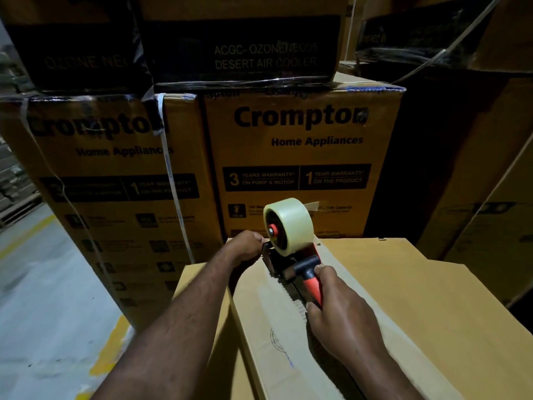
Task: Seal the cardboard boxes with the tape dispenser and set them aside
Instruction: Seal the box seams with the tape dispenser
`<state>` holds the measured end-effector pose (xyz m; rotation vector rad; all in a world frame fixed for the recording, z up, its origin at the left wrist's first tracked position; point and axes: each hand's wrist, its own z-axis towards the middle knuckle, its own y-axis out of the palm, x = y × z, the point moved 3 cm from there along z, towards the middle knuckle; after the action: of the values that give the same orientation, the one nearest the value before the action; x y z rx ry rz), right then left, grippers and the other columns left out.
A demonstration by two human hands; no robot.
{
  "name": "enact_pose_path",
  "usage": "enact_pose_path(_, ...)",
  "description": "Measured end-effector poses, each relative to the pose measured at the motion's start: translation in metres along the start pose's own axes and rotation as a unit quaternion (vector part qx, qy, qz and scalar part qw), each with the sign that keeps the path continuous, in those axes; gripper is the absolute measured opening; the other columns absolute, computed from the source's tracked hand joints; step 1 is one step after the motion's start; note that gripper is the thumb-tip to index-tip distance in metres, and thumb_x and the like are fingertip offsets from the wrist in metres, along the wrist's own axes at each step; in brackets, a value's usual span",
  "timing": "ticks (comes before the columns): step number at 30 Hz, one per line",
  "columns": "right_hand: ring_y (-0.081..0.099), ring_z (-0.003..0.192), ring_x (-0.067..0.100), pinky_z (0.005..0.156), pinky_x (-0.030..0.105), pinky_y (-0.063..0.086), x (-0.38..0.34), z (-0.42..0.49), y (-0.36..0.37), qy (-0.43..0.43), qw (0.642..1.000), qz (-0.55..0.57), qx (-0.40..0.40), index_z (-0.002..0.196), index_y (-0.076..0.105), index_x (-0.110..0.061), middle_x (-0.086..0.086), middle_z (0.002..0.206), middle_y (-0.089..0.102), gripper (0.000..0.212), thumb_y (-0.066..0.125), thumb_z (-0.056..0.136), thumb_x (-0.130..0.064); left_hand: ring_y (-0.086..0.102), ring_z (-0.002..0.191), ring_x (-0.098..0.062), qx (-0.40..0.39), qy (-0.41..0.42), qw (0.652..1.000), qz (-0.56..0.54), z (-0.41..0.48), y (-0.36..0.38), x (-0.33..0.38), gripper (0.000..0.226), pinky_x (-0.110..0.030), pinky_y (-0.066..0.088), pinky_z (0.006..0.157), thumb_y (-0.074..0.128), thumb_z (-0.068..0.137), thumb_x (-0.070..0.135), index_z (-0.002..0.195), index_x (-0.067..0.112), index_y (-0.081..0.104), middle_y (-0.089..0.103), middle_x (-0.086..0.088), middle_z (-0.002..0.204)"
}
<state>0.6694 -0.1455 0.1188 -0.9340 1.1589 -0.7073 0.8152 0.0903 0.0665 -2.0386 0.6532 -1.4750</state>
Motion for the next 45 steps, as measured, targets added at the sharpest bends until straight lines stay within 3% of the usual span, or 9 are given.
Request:
enact_pose_path(8,0.052,0.076,0.024,0.056,0.034,0.039,0.004,0.005,0.001,0.016,0.999,0.016,-0.023,0.127,0.022,-0.027,0.001,0.1,0.062,0.044,0.054,0.096,-0.031,0.049,0.127,-0.031,0.185,-0.026,0.969,0.16,-0.01,-0.004,0.014,0.069,-0.055,0.049,0.102,0.075,0.088,0.033,0.148,0.024,0.042,0.044,-0.011,0.145)
enact_pose_path(12,0.049,0.075,0.024,0.052,0.028,0.034,0.004,0.003,0.003,0.009,0.999,0.029,-0.022,0.122,0.022,-0.027,-0.003,0.091,0.052,0.041,0.054,0.097,-0.03,0.061,0.097,-0.017,0.235,0.013,0.962,0.138,-0.021,-0.014,0.007,0.044,-0.038,0.057,0.083,0.075,0.087,0.044,0.12,0.017,0.064,0.063,-0.004,0.117)
enact_pose_path(14,0.05,0.075,0.024,0.053,0.031,0.036,0.004,0.003,0.004,0.005,0.999,0.033,-0.02,0.12,0.023,-0.027,-0.001,0.092,0.055,0.04,0.054,0.097,-0.029,0.063,0.083,-0.01,0.175,0.083,0.98,0.045,-0.022,-0.009,0.011,0.012,-0.03,0.054,0.071,0.07,0.094,0.031,0.095,0.019,0.074,0.072,0.001,0.097)
enact_pose_path(20,0.055,0.081,0.027,0.064,0.036,0.043,0.007,0.002,0.0,0.012,0.999,0.031,-0.039,0.124,0.024,-0.025,0.006,0.108,0.065,0.042,0.055,0.097,-0.029,0.07,0.095,-0.02,-0.017,0.038,0.999,-0.017,-0.014,0.003,0.007,0.018,-0.04,0.057,0.086,0.066,0.097,0.02,0.086,0.017,0.081,0.078,0.002,0.091)
enact_pose_path(25,0.059,0.081,0.028,0.055,0.034,0.04,0.01,0.002,-0.004,0.029,0.996,0.055,-0.056,0.116,0.025,-0.025,0.004,0.096,0.056,0.036,0.056,0.097,-0.027,0.057,0.076,-0.022,-0.007,0.031,0.999,0.02,-0.006,0.007,0.004,0.025,-0.037,0.048,0.068,0.062,0.098,0.022,0.083,0.008,0.077,0.075,-0.015,0.097)
enact_pose_path(31,0.057,0.078,0.027,0.059,0.038,0.042,0.014,-0.032,-0.018,0.018,0.997,0.024,-0.065,0.11,0.024,-0.029,0.0,0.086,0.054,0.032,0.052,0.096,-0.027,0.053,0.068,-0.019,0.021,0.044,0.998,0.026,-0.012,0.005,-0.001,0.038,-0.031,0.041,0.064,0.065,0.097,0.043,0.091,0.006,0.075,0.065,-0.006,0.075)
enact_pose_path(37,0.053,0.077,0.029,0.059,0.036,0.039,0.026,-0.077,-0.031,0.04,0.996,0.008,-0.074,0.11,0.022,-0.031,-0.003,0.082,0.05,0.032,0.051,0.097,-0.034,0.064,0.106,-0.022,-0.058,0.005,0.993,0.098,-0.021,0.008,0.003,0.055,-0.047,0.048,0.103,0.045,0.097,0.067,0.113,0.024,0.074,0.071,0.001,0.115)
enact_pose_path(41,0.059,0.084,0.03,0.064,0.037,0.044,0.024,-0.074,-0.026,0.038,0.997,0.023,-0.056,0.108,0.022,-0.029,0.0,0.088,0.054,0.033,0.053,0.096,-0.033,0.063,0.102,-0.021,0.072,0.038,0.954,0.287,-0.036,0.013,0.025,0.045,-0.057,0.04,0.106,0.041,0.102,0.06,0.106,0.023,0.066,0.069,-0.001,0.105)
enact_pose_path(45,0.056,0.082,0.03,0.066,0.037,0.044,0.023,-0.072,-0.018,0.037,0.998,0.027,-0.04,0.118,0.024,-0.026,0.002,0.095,0.06,0.037,0.053,0.097,-0.035,0.056,0.127,-0.024,0.101,0.087,0.955,0.266,-0.059,0.036,0.025,0.048,-0.061,0.028,0.11,0.04,0.101,0.058,0.139,0.031,0.051,0.061,0.005,0.137)
